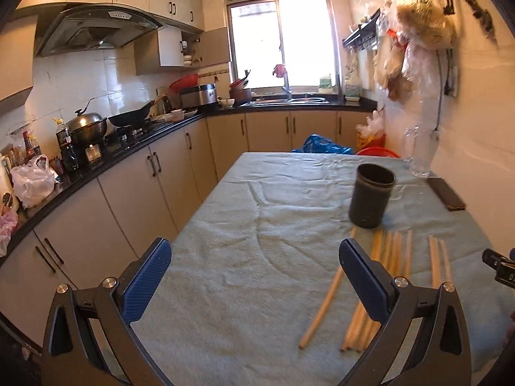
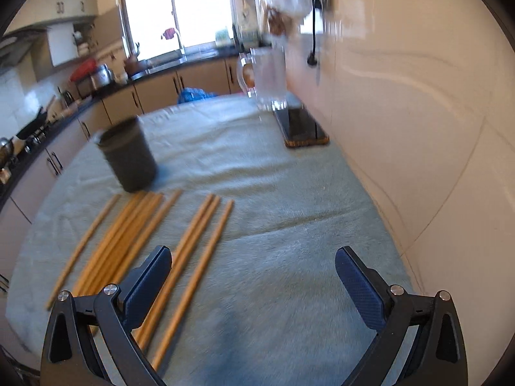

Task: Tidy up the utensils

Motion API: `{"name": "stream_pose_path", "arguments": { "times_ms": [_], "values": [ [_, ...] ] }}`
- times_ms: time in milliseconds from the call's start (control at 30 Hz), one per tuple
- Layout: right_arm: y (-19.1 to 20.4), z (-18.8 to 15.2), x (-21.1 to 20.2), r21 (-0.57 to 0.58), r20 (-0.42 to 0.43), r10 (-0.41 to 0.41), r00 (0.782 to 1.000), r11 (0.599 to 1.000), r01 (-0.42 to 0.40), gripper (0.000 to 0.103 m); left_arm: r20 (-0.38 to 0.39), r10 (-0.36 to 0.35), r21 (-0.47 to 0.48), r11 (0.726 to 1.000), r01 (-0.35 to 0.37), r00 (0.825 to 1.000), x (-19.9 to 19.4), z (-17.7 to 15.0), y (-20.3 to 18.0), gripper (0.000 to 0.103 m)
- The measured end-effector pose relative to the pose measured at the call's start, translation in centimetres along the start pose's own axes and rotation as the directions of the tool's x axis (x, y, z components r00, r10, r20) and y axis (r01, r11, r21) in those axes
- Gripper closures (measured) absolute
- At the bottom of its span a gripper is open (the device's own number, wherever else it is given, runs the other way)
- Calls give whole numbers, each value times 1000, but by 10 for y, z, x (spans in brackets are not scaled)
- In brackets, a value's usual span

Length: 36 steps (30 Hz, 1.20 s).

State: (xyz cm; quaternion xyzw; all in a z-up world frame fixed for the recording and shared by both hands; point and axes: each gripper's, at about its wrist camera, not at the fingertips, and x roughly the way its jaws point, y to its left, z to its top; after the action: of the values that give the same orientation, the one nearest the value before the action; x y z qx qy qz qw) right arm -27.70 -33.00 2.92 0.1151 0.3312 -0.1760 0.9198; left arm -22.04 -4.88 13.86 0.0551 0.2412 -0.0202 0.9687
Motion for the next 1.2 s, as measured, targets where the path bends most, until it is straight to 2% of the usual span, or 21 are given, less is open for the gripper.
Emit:
{"name": "stream_pose_path", "arguments": {
  "times_ms": [100,267,467,867,1200],
  "values": [
    [8,-4,-28,4,80,-22,997,1000,21,1,1,-15,5,1000,15,1000,-12,-2,-1,0],
    [10,-7,-56,27,154,-15,988,1000,11,1,-17,-46,15,999,46,999,-21,-7,-2,0],
    [18,-10,-63,45,164,39,986,998,-47,1,-48,-52,25,998,53,998,-15,-11,1,0],
    [51,-8,-52,-4,160,11,987,1000,-10,1,-159,-112,-32,994,108,981,22,-20,20,0],
    [72,-10,-30,-38,103,-5,995,999,9,1,-215,-121,-54,992,112,969,48,-27,39,0]
  ]
}}
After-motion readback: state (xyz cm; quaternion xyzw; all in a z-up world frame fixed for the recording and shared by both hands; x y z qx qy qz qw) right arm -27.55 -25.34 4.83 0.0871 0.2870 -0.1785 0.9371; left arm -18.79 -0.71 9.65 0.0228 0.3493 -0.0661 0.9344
